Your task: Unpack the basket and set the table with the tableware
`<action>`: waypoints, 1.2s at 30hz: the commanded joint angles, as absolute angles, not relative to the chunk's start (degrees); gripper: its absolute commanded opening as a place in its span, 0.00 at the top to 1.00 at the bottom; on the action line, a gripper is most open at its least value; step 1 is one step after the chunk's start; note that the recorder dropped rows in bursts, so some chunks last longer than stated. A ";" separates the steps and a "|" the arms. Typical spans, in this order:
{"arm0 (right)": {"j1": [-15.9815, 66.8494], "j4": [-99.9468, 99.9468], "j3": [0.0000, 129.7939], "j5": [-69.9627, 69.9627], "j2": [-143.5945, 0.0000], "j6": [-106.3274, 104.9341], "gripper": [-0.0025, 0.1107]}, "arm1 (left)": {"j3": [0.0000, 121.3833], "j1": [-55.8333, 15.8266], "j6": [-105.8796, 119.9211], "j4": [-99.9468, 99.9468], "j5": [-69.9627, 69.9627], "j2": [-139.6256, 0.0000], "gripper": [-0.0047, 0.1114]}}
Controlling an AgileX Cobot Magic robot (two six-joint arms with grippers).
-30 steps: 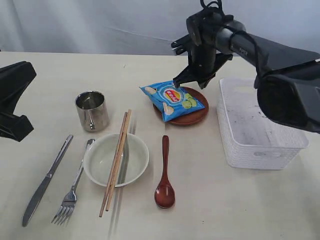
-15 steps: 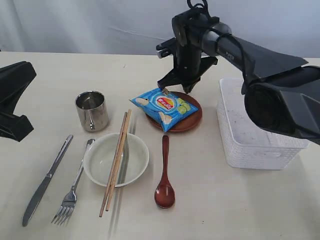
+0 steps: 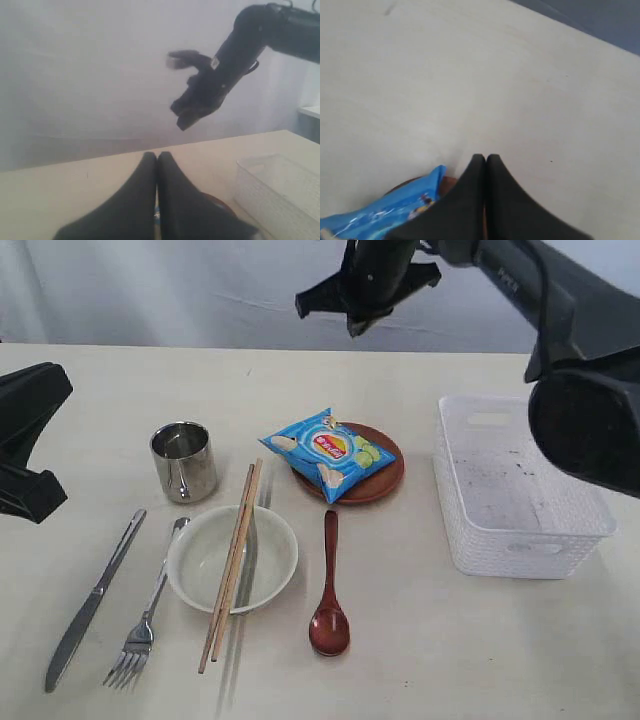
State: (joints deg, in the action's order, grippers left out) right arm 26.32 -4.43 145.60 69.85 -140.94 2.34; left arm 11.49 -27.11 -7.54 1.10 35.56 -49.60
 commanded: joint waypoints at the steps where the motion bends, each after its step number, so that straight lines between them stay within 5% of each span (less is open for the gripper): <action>1: 25.85 2.33 137.48 69.96 -132.69 -3.51 0.98 | 11.14 -27.24 -7.31 1.30 35.69 -49.34 0.96; 6: 25.49 3.36 117.11 68.35 -120.41 -6.03 0.98 | 11.14 -27.24 -7.31 1.30 35.69 -49.34 0.96; 16: 25.25 13.40 55.39 20.45 -78.66 -13.51 0.98 | 11.14 -27.24 -7.31 1.30 35.69 -49.34 0.96; 21: 25.25 13.45 35.05 18.89 -60.25 -11.50 0.98 | 11.14 -27.24 -7.31 1.30 35.69 -49.34 0.96; 29: 27.41 6.44 17.63 17.65 -36.50 -12.88 0.98 | 11.14 -27.24 -7.31 1.30 35.69 -49.34 0.96; 36: 31.45 -10.00 16.68 18.10 -33.31 -12.00 0.98 | 11.14 -27.24 -7.31 1.31 35.67 -49.34 0.96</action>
State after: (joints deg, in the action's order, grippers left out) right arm 31.14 -7.27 16.83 18.51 -34.10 -12.63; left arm 11.49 -27.11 -7.54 1.10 35.56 -49.60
